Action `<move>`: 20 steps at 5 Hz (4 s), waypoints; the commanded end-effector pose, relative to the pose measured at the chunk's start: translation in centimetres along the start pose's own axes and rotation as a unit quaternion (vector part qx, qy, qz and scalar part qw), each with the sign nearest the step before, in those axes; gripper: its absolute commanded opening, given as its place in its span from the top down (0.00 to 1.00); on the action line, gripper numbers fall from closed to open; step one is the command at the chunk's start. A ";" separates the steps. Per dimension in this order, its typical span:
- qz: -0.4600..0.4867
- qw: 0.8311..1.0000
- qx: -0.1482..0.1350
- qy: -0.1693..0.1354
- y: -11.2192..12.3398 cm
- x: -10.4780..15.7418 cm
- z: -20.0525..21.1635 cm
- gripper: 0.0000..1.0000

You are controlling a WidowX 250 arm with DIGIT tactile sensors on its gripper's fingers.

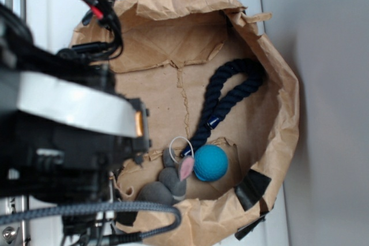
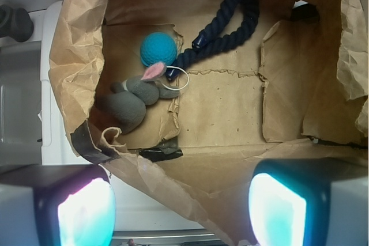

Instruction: Grab the blue ball.

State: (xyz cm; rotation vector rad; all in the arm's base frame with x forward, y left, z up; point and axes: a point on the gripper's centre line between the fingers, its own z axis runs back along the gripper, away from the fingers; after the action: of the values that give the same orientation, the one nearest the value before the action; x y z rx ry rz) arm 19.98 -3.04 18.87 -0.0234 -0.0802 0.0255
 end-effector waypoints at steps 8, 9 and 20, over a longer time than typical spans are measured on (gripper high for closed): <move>-0.054 0.996 0.012 -0.065 -0.3 8.6 -6.6 0.00; -0.049 0.998 -0.013 -0.045 0.6 8.3 -5.8 0.00; -0.005 0.995 -0.075 -0.067 0.7 6.1 -8.1 0.00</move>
State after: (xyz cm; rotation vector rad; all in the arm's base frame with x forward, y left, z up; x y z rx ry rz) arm 25.74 -2.94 9.55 -0.1761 -0.1518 0.0059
